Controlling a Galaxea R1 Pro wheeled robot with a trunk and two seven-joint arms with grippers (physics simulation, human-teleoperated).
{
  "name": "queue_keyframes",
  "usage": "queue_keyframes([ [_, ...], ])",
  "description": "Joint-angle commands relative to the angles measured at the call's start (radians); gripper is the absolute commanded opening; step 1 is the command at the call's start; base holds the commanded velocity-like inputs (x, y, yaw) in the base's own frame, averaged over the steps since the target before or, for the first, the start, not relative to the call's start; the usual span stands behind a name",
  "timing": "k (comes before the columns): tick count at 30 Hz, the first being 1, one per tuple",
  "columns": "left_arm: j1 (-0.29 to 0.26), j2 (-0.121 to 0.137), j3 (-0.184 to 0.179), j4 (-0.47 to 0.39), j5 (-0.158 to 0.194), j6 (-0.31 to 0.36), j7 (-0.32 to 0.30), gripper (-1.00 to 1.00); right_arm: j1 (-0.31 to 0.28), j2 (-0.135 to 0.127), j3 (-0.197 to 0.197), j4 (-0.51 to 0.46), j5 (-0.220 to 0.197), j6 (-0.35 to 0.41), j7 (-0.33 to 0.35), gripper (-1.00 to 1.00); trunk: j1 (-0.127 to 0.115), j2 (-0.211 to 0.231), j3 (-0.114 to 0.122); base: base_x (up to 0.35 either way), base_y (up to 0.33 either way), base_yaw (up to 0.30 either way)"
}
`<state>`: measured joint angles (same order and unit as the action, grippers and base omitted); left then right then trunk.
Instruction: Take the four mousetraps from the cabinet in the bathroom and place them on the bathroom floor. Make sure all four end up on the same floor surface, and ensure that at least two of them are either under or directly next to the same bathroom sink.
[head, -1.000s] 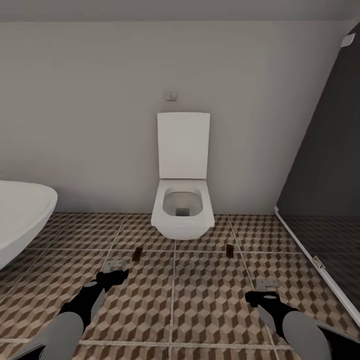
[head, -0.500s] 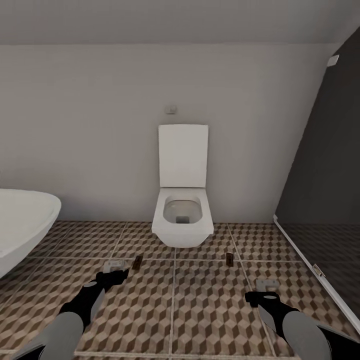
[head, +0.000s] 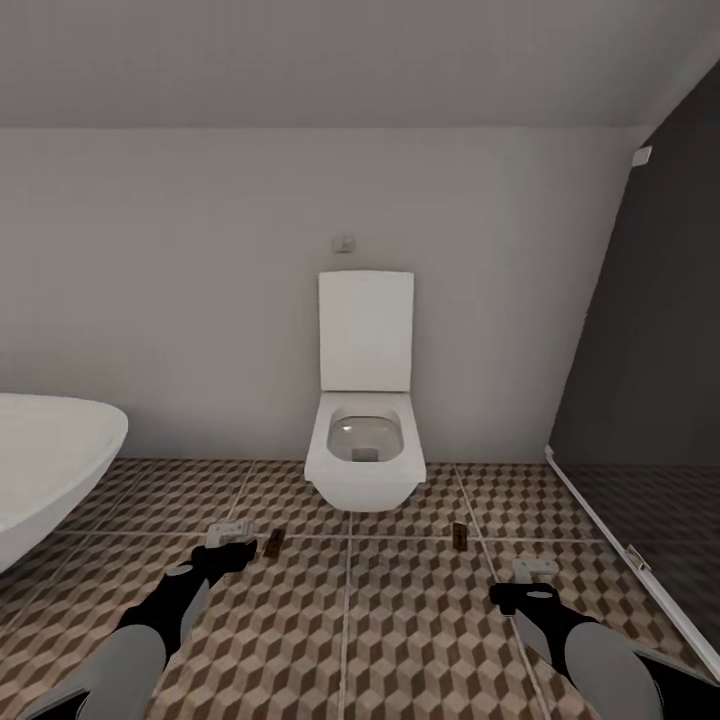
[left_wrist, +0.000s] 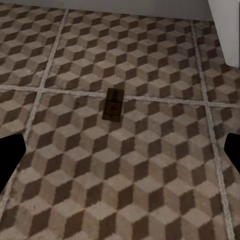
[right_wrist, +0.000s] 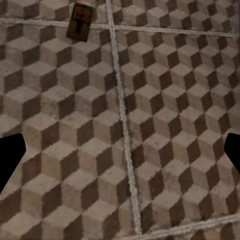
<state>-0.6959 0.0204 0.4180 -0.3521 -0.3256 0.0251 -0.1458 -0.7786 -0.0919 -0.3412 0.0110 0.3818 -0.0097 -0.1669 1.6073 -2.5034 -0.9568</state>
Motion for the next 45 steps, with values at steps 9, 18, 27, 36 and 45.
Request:
queue_keyframes([
  [9, 0.001, 0.017, 0.010, 0.020, -0.005, 0.003, -0.007, 1.00, -0.001, -0.004, -0.010, 0.006, 0.002, -0.001, -0.002, 1.00, -0.004, 0.002, 0.034, 0.000, 0.000, 0.000],
  [18, 0.001, 0.051, 0.011, 0.116, -0.002, 0.000, -0.002, 1.00, -0.001, -0.005, -0.010, 0.018, -0.002, -0.001, -0.001, 1.00, -0.016, 0.019, 0.067, 0.000, 0.000, 0.000],
  [27, 0.001, 0.089, 0.012, 0.251, -0.002, -0.011, 0.002, 1.00, 0.007, -0.006, -0.010, 0.019, -0.002, -0.002, -0.001, 1.00, -0.050, 0.082, 0.095, 0.000, 0.000, 0.000],
  [36, 0.001, 0.111, 0.012, 0.293, -0.001, -0.013, 0.003, 1.00, 0.042, -0.010, -0.009, 0.020, -0.001, -0.001, 0.000, 1.00, -0.085, 0.145, 0.124, 0.000, 0.000, 0.000],
  [45, 0.003, 0.118, 0.012, 0.333, -0.001, -0.013, 0.004, 1.00, 0.054, -0.011, -0.009, 0.020, -0.001, -0.001, 0.000, 1.00, -0.119, 0.208, 0.152, 0.000, 0.000, 0.000],
])
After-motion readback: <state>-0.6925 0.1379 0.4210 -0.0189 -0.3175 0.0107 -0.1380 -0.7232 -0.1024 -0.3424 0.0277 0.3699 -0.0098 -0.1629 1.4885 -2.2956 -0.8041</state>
